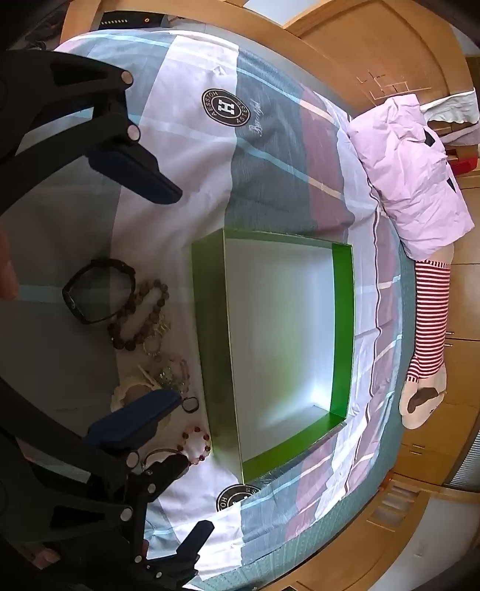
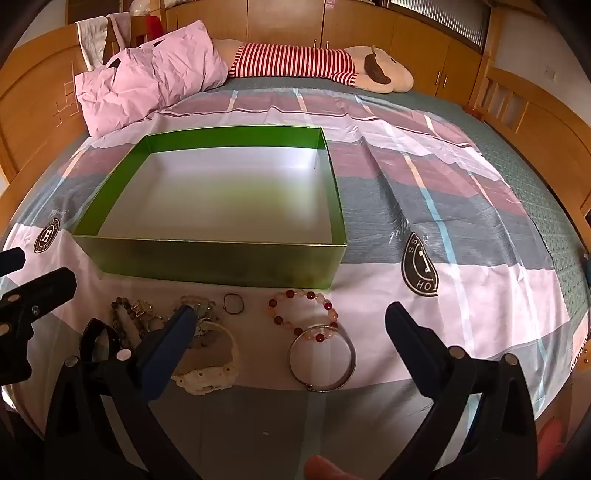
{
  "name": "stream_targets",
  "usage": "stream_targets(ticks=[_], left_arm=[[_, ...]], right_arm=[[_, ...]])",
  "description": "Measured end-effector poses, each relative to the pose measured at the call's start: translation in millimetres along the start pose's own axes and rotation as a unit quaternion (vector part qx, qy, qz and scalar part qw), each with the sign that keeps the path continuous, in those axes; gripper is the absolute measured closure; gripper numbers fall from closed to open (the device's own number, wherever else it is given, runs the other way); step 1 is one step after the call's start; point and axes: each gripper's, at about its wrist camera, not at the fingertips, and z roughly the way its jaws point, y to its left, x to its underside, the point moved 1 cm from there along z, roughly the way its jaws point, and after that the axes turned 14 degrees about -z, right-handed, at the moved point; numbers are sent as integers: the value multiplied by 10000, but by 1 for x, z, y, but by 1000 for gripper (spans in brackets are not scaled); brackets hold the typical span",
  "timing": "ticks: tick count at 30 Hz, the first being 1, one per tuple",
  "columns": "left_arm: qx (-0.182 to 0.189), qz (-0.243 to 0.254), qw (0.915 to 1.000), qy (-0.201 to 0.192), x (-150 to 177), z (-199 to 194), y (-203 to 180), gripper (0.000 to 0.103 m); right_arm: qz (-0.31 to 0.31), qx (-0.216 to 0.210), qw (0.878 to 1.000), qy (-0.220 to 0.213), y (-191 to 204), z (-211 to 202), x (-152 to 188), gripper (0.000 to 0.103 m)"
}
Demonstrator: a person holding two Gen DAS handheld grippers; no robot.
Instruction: Organize jewelry
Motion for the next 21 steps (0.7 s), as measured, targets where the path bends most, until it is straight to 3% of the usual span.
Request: stream_targets(ticks=[21], left_arm=[[-52, 46, 10000, 44, 2, 4, 4, 2]], right_arm=[[101, -69, 9999, -81, -1, -1, -2, 1]])
